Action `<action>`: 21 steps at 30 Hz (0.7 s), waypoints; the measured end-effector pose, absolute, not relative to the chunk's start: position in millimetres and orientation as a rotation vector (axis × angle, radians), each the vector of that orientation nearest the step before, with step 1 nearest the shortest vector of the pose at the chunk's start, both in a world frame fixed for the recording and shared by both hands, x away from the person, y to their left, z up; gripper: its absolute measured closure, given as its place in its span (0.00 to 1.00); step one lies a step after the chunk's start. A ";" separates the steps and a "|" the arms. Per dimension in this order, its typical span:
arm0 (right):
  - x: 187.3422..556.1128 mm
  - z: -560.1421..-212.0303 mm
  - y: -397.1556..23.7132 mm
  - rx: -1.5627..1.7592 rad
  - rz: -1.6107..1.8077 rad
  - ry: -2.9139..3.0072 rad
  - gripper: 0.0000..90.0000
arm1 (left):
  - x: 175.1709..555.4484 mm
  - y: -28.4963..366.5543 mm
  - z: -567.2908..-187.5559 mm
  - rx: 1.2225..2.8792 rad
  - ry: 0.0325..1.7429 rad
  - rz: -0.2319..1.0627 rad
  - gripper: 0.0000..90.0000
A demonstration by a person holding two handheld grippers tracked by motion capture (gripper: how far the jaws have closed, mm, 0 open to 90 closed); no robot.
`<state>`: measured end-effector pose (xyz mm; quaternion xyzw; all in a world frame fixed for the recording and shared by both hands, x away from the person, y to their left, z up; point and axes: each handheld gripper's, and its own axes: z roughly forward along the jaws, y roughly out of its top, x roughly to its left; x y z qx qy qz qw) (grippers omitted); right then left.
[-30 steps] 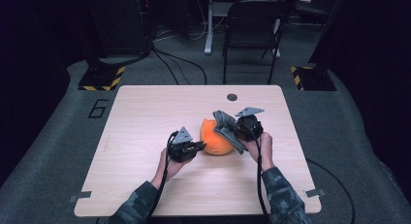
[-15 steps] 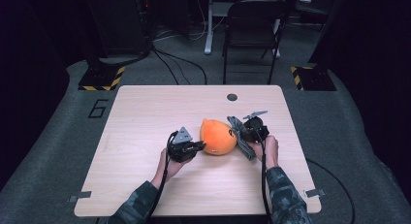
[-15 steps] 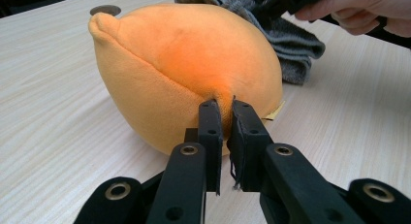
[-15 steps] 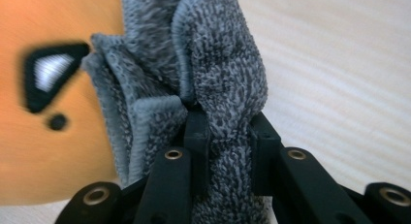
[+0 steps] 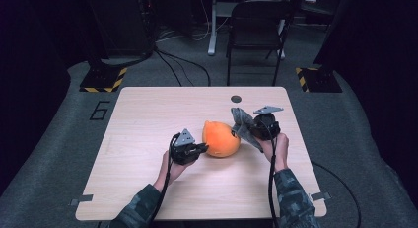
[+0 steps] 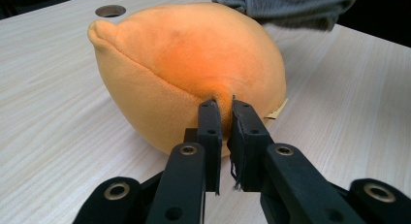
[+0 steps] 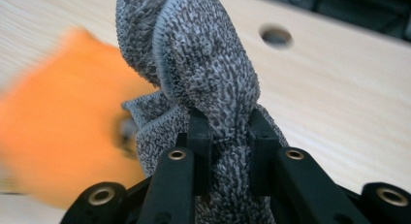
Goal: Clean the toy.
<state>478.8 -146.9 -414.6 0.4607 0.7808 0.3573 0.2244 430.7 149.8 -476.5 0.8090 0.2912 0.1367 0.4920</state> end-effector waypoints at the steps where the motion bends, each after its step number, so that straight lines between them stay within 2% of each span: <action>1: 474.7 -408.1 -143.5 1.232 1.019 2.162 0.85 | 430.6 149.7 -476.5 1.963 0.707 0.331 0.92; 4: 467.5 -403.2 -124.2 1.147 1.055 2.229 0.85 | 430.8 150.0 -476.6 1.963 0.709 0.335 0.92; 11: 468.9 -427.4 -92.7 1.054 0.928 2.289 0.85 | 427.6 150.4 -475.9 1.995 0.688 0.389 0.87; 14: 469.8 -429.1 -92.6 1.083 0.934 2.271 0.85 | 428.1 150.8 -476.6 2.009 0.691 0.389 0.79; 16: 470.9 -430.5 -93.6 1.088 0.940 2.270 0.85 | 429.0 148.5 -478.6 2.041 0.705 0.408 0.66; 19: 472.2 -431.3 -94.2 1.092 0.950 2.273 0.85 | 430.8 144.7 -483.7 2.059 0.719 0.414 0.58; 21: 472.6 -431.7 -93.6 1.080 0.955 2.281 0.85 | 431.5 142.8 -485.9 2.065 0.721 0.424 0.56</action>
